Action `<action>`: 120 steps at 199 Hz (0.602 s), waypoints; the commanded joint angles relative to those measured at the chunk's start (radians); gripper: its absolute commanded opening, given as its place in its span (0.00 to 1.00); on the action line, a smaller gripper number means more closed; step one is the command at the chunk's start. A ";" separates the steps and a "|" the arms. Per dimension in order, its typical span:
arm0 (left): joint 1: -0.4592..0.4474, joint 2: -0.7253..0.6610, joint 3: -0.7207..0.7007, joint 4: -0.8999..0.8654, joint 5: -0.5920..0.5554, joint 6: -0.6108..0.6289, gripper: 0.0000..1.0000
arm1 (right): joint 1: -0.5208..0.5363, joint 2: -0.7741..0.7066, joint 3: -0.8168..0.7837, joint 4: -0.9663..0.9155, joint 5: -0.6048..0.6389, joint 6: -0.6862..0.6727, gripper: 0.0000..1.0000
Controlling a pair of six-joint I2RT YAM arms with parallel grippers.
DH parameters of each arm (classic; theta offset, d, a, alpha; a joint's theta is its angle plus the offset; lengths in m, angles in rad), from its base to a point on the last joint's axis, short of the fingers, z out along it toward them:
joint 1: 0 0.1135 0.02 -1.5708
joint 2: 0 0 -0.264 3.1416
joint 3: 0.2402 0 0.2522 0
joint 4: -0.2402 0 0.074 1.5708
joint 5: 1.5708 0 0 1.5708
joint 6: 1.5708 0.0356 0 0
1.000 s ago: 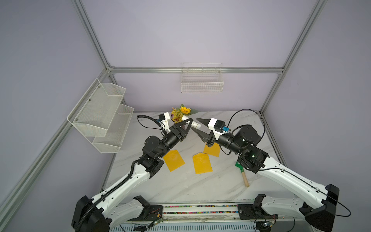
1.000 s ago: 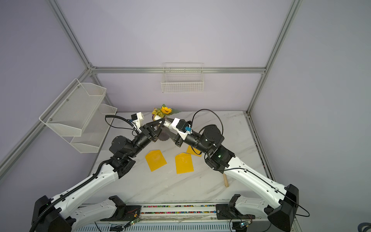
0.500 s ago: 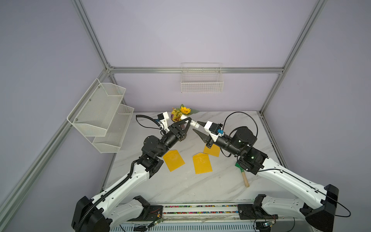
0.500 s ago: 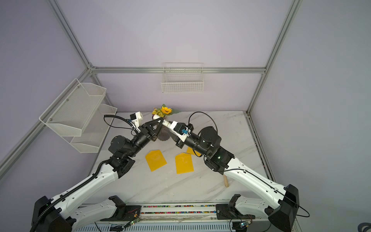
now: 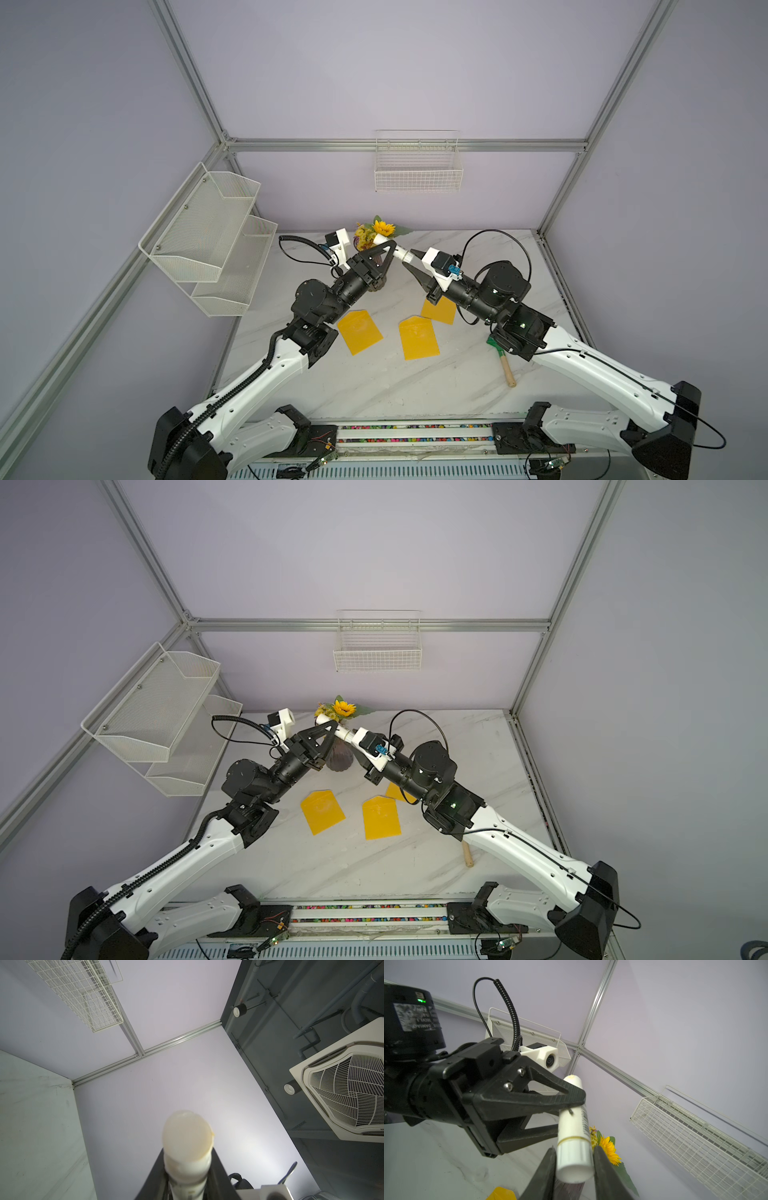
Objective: Seal the envelope with a glue stick
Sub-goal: Unscrew the glue stick.
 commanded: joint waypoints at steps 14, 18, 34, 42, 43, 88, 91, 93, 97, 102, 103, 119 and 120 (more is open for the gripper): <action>0.005 0.012 0.039 0.116 0.036 -0.022 0.06 | 0.001 -0.003 0.027 -0.009 -0.010 0.013 0.27; 0.005 0.014 0.039 0.117 0.039 -0.024 0.06 | 0.001 -0.004 0.027 -0.008 -0.014 0.020 0.25; 0.005 0.030 0.042 0.144 0.055 -0.026 0.05 | 0.002 -0.006 0.040 -0.008 -0.009 0.080 0.21; 0.005 0.036 0.044 0.174 0.064 -0.018 0.05 | 0.001 -0.006 0.041 0.003 0.009 0.144 0.19; 0.005 0.037 0.045 0.178 0.065 -0.017 0.05 | 0.000 -0.006 0.041 0.005 0.010 0.152 0.19; 0.009 0.092 0.117 0.315 0.198 0.097 0.03 | 0.000 -0.036 -0.010 0.094 -0.038 0.804 0.13; 0.009 0.095 0.127 0.319 0.214 0.109 0.03 | 0.001 -0.039 -0.017 0.110 -0.049 0.851 0.12; 0.010 0.097 0.134 0.321 0.225 0.117 0.03 | 0.002 -0.042 -0.022 0.121 -0.057 0.891 0.12; 0.011 0.101 0.150 0.321 0.250 0.137 0.02 | 0.000 -0.047 -0.035 0.146 -0.072 0.963 0.11; 0.012 0.106 0.172 0.315 0.281 0.168 0.02 | 0.001 -0.049 -0.051 0.182 -0.093 1.053 0.10; 0.013 0.108 0.178 0.314 0.289 0.171 0.02 | 0.001 -0.051 -0.054 0.192 -0.097 1.069 0.10; 0.017 0.125 0.256 0.289 0.401 0.257 0.01 | 0.001 -0.051 -0.106 0.349 -0.161 1.341 0.08; 0.017 0.125 0.261 0.288 0.414 0.261 0.01 | 0.000 -0.050 -0.109 0.359 -0.165 1.359 0.08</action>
